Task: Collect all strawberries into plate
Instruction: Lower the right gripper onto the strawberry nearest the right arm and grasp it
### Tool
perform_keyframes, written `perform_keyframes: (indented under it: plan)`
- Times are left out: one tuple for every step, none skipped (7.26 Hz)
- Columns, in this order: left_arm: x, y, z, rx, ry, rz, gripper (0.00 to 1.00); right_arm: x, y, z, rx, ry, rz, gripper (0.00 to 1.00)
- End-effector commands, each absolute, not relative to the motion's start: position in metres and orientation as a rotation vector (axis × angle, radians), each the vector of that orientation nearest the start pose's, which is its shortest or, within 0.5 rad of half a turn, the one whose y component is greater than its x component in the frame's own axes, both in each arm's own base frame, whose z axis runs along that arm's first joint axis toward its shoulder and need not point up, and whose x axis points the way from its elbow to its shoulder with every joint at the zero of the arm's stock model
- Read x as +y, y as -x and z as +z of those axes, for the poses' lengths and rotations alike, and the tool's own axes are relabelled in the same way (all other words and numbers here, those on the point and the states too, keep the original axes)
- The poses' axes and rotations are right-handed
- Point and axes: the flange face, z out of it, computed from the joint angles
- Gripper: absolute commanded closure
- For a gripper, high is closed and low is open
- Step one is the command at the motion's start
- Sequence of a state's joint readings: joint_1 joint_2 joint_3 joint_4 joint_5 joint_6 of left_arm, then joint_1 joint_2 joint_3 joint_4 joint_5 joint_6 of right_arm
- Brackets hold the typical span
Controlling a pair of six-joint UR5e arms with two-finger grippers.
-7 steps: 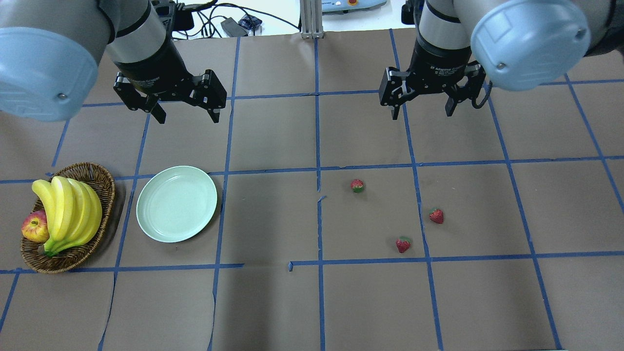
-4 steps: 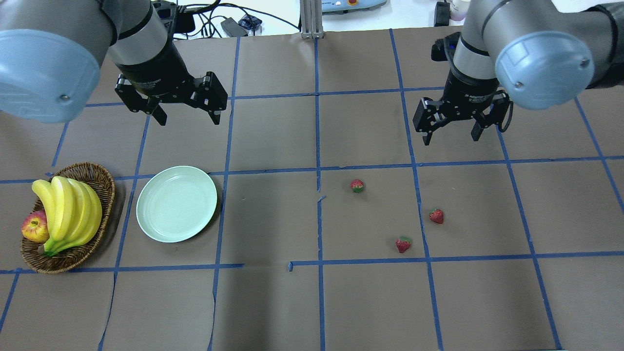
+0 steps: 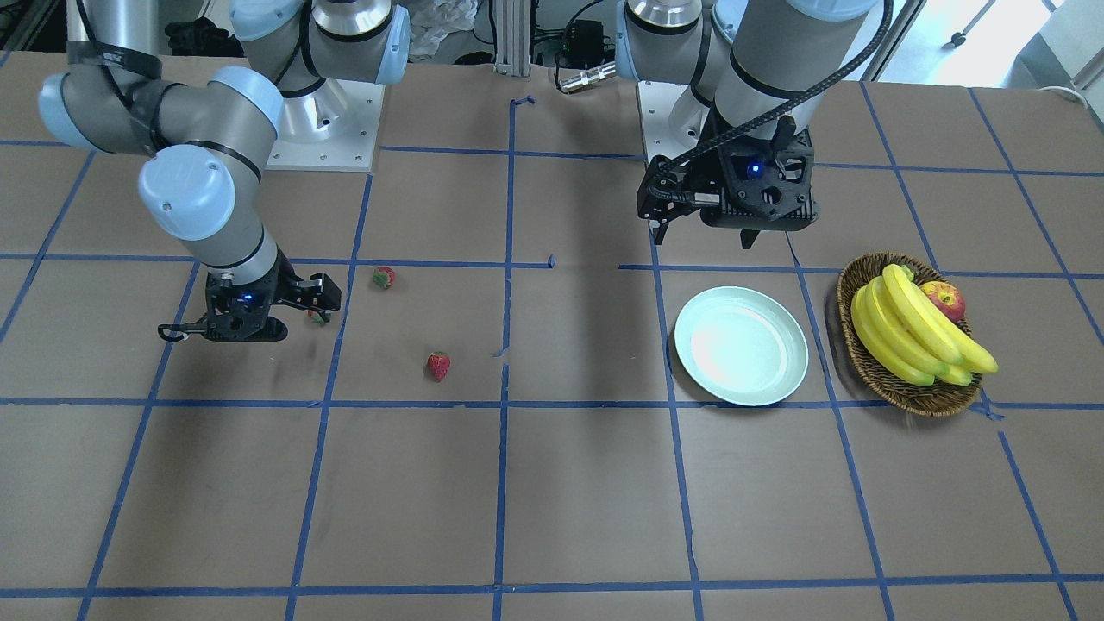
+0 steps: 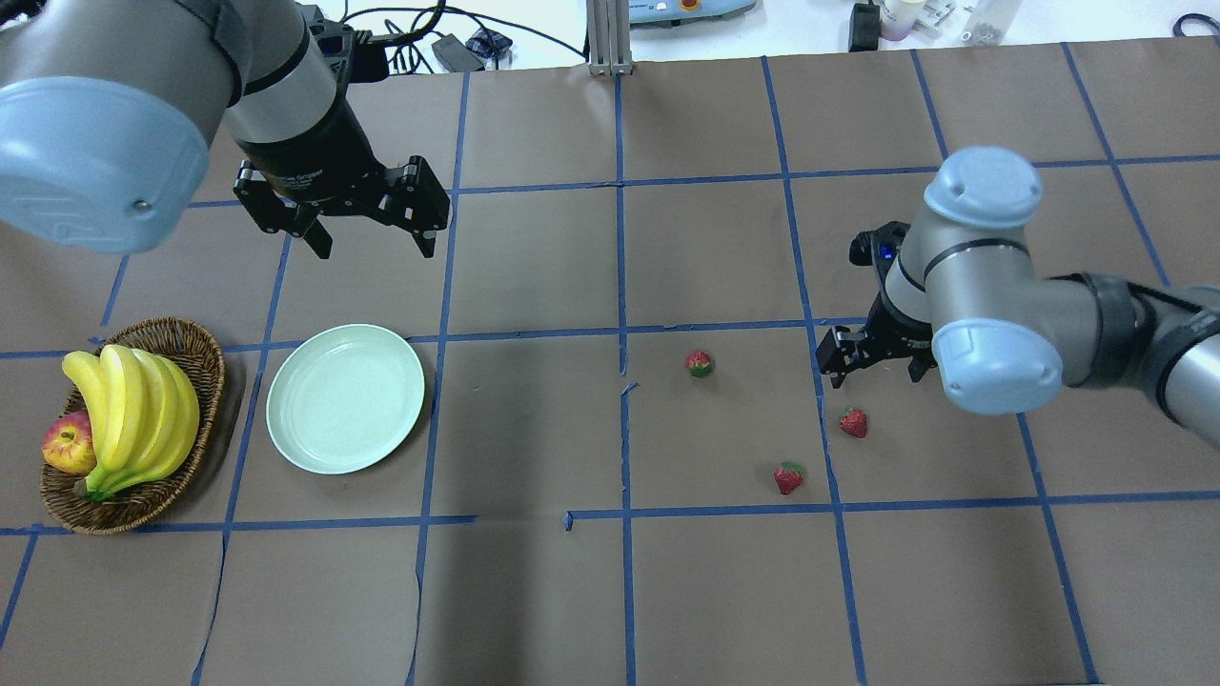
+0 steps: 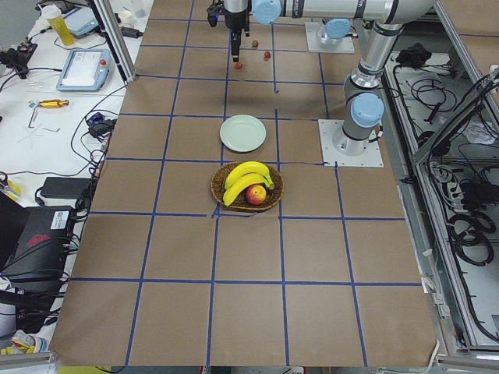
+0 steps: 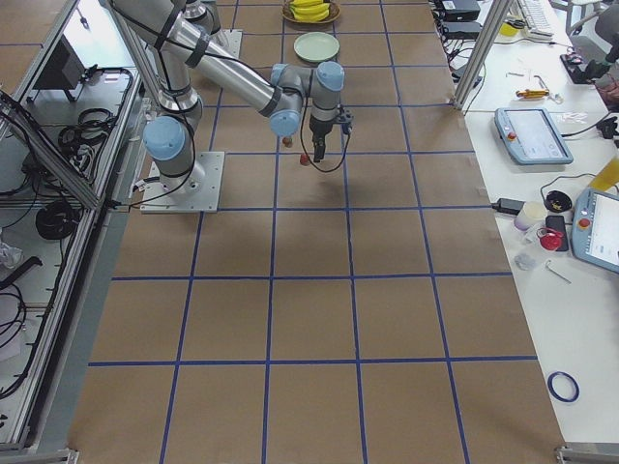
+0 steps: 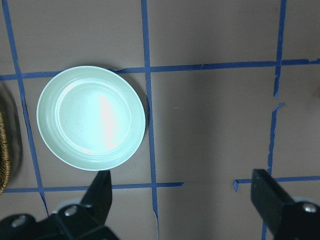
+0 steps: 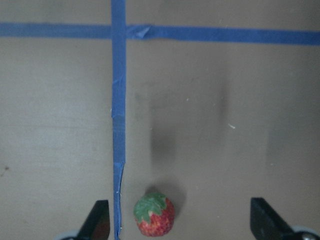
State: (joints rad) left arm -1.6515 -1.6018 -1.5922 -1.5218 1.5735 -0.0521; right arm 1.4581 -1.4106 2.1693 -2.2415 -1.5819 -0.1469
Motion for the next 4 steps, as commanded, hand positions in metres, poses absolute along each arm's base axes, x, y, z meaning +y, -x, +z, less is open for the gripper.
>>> perform_keyframes:
  plan:
    - [-0.4921, 0.1735, 0.4662, 3.138, -0.046, 0.007, 0.0, -0.4308, -0.0884, 0.1791, 3.118, 0.069, 0.143, 0.0]
    - [-0.4921, 0.1737, 0.4662, 3.139, -0.046, 0.007, 0.0, -0.4336, -0.0882, 0.1816, 3.118, 0.069, 0.126, 0.12]
    - [-0.4921, 0.1735, 0.4662, 3.138, -0.046, 0.007, 0.0, -0.4332, -0.0881, 0.1813, 3.12, 0.069, 0.127, 0.67]
    - [-0.4921, 0.1735, 0.4662, 3.138, -0.046, 0.007, 0.0, -0.4318, -0.0883, 0.1801, 3.119, 0.069, 0.134, 1.0]
